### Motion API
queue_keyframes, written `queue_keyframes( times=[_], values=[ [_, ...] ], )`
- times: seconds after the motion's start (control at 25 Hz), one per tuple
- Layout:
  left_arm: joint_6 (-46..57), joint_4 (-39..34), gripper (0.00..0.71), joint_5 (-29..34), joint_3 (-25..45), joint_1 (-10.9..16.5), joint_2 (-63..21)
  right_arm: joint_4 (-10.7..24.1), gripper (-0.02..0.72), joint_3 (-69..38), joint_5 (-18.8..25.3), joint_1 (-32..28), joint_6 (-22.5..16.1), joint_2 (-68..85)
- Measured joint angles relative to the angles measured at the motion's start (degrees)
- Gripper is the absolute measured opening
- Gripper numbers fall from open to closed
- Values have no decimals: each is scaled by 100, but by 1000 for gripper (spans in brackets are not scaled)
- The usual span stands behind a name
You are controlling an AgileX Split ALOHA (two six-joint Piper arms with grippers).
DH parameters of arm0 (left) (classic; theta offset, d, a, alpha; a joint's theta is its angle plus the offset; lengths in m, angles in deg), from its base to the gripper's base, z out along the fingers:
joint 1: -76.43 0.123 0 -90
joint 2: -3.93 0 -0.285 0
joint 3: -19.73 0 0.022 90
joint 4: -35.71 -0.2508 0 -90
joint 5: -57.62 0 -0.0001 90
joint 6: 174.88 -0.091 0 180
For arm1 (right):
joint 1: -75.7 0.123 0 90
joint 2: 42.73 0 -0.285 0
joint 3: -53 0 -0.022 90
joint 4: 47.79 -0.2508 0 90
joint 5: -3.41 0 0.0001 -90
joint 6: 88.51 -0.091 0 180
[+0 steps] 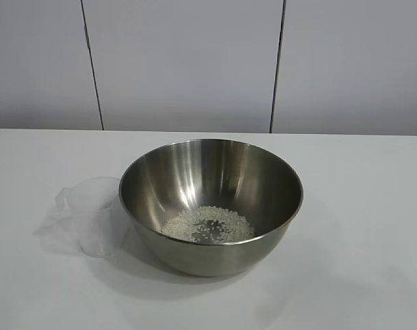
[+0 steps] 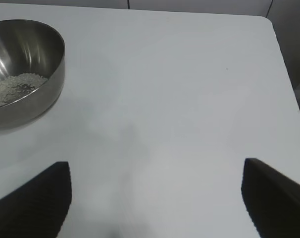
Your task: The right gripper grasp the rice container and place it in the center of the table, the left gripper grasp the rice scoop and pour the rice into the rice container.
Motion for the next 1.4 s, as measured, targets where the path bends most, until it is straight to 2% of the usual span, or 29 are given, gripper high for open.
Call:
queue_keyframes(
  times=[0.12, 0.36, 0.48, 0.6, 0.76, 0.96, 1.4],
  values=[
    [79, -19, 591, 69, 62, -136, -483, 0, 639, 0, 0, 0, 0, 0],
    [594, -163, 591, -243, 841, -825, -1707, -5, 639, 0, 0, 0, 0, 0],
    [1016, -473, 591, -262, 1396, -1207, -2327, -5, 639, 0, 0, 0, 0, 0],
    [1471, -1033, 591, -172, 1926, -1438, -2920, -5, 639, 0, 0, 0, 0, 0],
    [2002, -1841, 591, 140, 2629, -1577, -3664, -5, 639, 0, 0, 0, 0, 0],
    [2217, -2058, 591, 235, 3263, -1680, -4563, -5, 639, 0, 0, 0, 0, 0],
    [2217, -2284, 591, 872, 3714, -1681, -4666, -51, 639, 0, 0, 0, 0, 0]
  ],
)
